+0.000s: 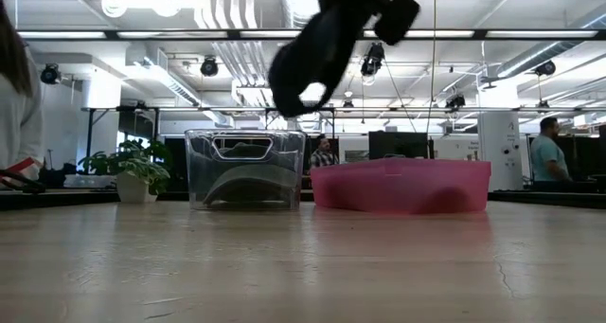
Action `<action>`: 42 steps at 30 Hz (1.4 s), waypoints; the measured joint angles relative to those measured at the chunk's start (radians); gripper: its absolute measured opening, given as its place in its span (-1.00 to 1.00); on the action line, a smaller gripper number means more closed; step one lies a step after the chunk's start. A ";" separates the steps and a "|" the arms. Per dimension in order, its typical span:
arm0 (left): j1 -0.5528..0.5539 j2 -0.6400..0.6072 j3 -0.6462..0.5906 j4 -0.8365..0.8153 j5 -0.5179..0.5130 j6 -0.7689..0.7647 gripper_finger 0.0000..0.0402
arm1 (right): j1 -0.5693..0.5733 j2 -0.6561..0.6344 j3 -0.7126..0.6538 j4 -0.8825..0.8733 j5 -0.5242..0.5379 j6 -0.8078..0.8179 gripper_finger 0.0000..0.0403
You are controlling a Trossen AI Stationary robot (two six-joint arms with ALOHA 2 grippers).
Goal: Pick & Place hat
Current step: Put the left blue cap into the red bin
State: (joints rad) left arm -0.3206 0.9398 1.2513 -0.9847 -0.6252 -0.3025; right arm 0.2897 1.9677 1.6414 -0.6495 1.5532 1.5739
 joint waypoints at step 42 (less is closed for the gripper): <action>0.005 0.280 -0.016 0.366 0.067 -0.072 -0.18 | -0.018 -0.374 -1.033 0.663 -0.452 0.591 -0.93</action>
State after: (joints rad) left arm -0.3153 1.2200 1.2354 -0.6186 -0.5583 -0.3748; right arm 0.2719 1.5941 0.6087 0.0133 1.1014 2.1647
